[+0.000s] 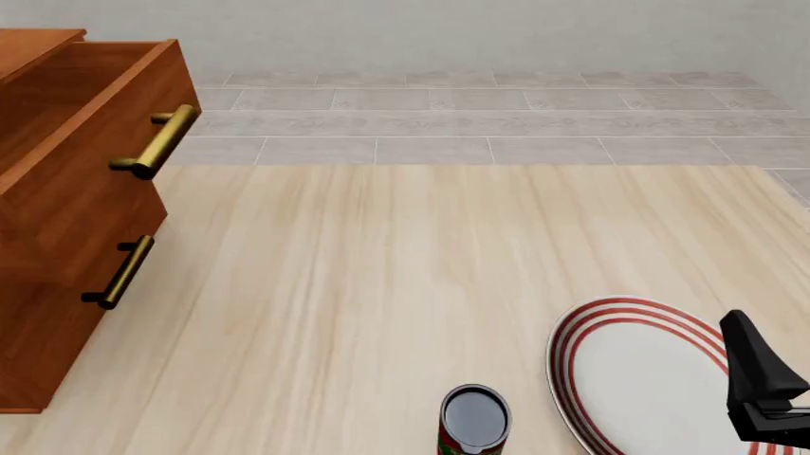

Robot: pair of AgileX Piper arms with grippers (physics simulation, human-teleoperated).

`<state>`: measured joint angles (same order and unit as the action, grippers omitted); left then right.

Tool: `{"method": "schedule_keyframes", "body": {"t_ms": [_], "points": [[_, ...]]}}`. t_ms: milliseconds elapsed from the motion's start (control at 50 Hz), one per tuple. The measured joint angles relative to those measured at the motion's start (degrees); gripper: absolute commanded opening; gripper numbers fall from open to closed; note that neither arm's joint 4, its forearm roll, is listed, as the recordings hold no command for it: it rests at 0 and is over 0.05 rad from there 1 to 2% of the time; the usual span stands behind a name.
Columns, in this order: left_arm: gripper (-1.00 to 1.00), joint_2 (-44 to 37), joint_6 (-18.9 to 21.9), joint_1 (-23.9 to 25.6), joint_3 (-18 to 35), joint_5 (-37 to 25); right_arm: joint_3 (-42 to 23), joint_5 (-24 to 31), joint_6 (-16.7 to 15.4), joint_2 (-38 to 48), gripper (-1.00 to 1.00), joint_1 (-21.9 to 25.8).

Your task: Put the bowl on top of the cabinet.

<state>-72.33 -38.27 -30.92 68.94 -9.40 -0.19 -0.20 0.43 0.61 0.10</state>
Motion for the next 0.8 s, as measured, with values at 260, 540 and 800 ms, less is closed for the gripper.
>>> {"method": "schedule_keyframes", "body": {"t_ms": [260, 540, 800], "points": [[-1.0, -1.2, 0.3, -0.7, 0.4, 0.0, 0.0, 0.0, 0.0, 0.0, 1.0, 0.0], [-1.0, -4.1, 0.3, -0.4, 1.0, 0.4, 0.0, 0.0, 0.0, 0.0, 1.0, 0.0], [-1.0, -6.0, 0.7, -1.4, 1.7, 1.0, 0.0, 0.0, 0.0, 0.0, 1.0, 0.0]]}}
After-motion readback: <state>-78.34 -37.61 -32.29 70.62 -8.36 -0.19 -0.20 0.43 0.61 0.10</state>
